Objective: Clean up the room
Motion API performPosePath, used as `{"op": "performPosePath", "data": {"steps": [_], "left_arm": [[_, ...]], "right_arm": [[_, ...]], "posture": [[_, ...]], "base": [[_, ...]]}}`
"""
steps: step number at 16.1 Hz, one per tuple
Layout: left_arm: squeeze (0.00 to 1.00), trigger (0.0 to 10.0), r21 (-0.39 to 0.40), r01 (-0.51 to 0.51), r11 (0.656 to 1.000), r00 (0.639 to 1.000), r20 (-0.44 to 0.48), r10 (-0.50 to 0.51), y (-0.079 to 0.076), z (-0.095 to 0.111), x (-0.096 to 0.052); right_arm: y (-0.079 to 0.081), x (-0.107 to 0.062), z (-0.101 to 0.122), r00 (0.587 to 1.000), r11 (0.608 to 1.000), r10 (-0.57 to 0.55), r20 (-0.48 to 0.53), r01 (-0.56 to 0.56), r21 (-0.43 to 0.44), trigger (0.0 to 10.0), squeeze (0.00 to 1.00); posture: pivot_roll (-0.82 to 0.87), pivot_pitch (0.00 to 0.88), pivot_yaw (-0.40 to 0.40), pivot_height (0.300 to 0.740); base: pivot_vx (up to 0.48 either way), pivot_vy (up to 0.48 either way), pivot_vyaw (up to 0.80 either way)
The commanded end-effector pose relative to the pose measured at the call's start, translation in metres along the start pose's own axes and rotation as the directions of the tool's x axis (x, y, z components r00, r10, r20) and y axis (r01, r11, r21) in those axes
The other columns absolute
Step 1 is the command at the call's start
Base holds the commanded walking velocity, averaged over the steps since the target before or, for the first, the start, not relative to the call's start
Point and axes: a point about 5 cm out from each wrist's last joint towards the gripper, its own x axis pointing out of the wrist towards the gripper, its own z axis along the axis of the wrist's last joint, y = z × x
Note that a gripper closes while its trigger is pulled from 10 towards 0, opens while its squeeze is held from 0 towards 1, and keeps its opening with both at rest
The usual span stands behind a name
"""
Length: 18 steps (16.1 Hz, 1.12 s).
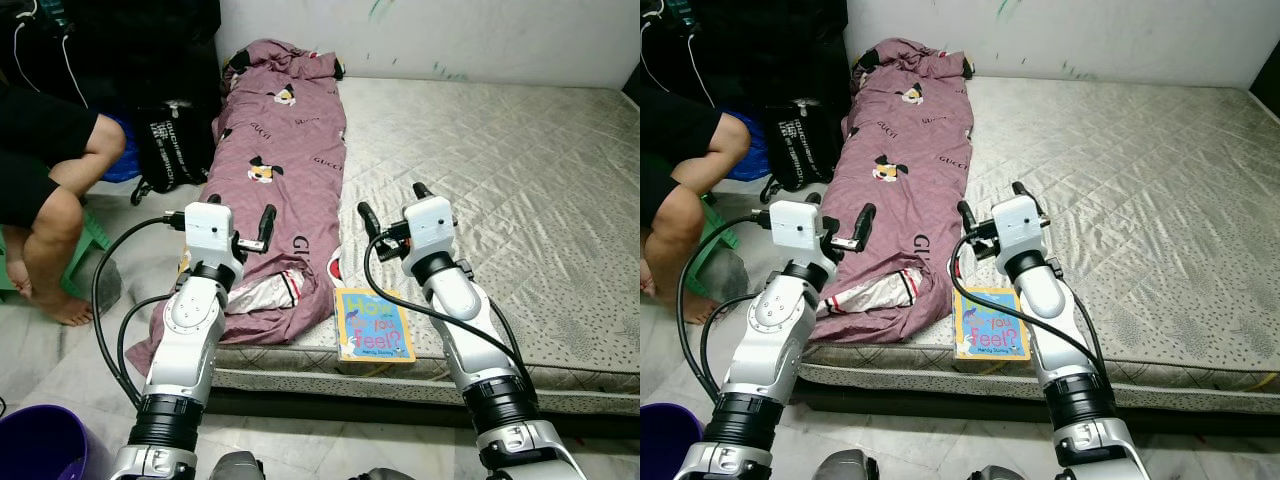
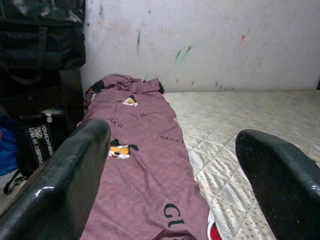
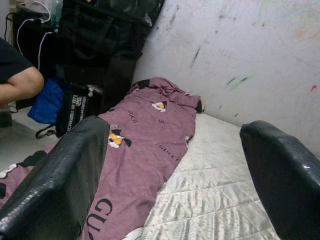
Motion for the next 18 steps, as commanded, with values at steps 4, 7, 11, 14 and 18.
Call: {"op": "performPosePath", "data": {"steps": [4, 7, 11, 14, 18], "left_arm": [[0.0, 10.0, 0.009, 0.015, 1.0, 1.0, 0.012, -0.015, 0.0001, 0.0034, 0.0017], [0.0, 10.0, 0.008, 0.016, 1.0, 1.0, 0.014, -0.016, 0.0001, 0.0035, 0.0017], [0.0, 10.0, 0.008, 0.019, 1.0, 1.0, 0.012, -0.019, 0.0001, 0.0035, 0.0018], [0.0, 10.0, 0.008, 0.02, 1.0, 1.0, 0.011, -0.02, 0.0, 0.0034, 0.002], [0.0, 10.0, 0.008, 0.021, 1.0, 1.0, 0.011, -0.021, 0.0002, 0.0034, 0.0021]], "right_arm": [[0.0005, 0.0034, 0.0031, 1.0, 1.0, 0.005, 0.009, -0.005, -0.004, 10.0, 0.0], [0.0006, 0.0036, 0.0033, 1.0, 1.0, 0.005, 0.009, -0.005, -0.003, 10.0, 0.0], [0.0008, 0.0036, 0.0032, 1.0, 1.0, 0.004, 0.009, -0.004, -0.002, 10.0, 0.0], [0.0007, 0.0036, 0.0032, 1.0, 1.0, 0.003, 0.01, -0.003, -0.002, 10.0, 0.0], [0.0008, 0.0039, 0.0032, 1.0, 1.0, 0.004, 0.009, -0.004, -0.002, 10.0, 0.0]], "posture": [[0.0, 0.0, -0.01, 0.74], [0.0, 0.0, -0.009, 0.74], [0.0, 0.0, -0.007, 0.74], [0.0, 0.0, -0.007, 0.74], [0.0, 0.0, -0.007, 0.74]], "base": [[0.0, 0.0, 0.0], [0.173, 0.0, 0.0], [0.274, 0.0, 0.0], [0.279, 0.0, 0.0], [0.28, 0.0, 0.0]]}}
